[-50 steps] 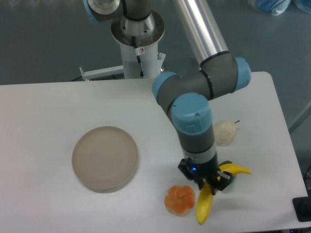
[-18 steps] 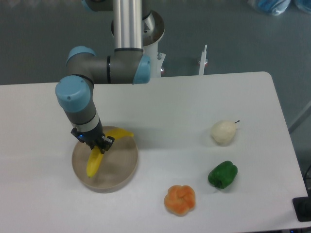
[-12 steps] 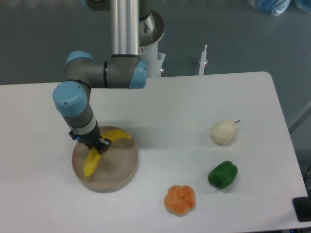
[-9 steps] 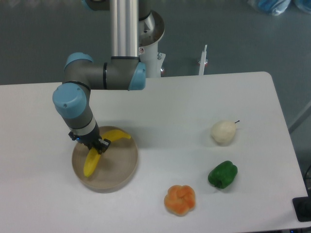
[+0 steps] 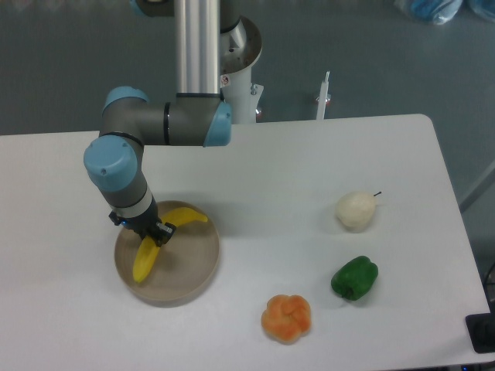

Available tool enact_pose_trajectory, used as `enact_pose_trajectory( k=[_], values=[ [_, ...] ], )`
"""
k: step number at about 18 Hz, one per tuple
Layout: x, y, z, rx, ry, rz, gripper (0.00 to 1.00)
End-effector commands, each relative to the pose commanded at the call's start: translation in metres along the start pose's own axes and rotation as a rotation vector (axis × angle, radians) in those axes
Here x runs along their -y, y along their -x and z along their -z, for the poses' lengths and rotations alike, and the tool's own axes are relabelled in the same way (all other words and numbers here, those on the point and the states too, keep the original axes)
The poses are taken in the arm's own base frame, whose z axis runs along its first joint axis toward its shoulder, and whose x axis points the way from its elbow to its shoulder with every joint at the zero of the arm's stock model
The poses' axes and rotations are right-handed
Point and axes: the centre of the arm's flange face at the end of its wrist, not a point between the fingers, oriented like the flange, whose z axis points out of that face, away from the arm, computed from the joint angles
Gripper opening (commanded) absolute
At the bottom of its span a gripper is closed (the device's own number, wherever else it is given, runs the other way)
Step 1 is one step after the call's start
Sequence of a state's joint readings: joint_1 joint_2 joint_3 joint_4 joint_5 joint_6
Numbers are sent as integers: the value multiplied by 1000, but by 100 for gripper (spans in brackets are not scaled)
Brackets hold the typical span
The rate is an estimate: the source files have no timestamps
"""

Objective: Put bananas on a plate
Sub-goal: 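Lower the banana onto the plate surface, then open the gripper to release the banana on the plate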

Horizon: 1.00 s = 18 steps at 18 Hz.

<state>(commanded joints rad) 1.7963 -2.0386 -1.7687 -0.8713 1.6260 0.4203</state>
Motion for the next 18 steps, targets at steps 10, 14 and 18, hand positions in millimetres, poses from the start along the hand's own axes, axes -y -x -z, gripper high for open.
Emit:
enact_pose_trajectory(
  k=[10,14,18],
  values=[
    [-2,13,4,4,-4,20,98],
    [-9,37,33,24,-46,58,100],
    [-9,87,66,63,-106,129,100]
  ],
)
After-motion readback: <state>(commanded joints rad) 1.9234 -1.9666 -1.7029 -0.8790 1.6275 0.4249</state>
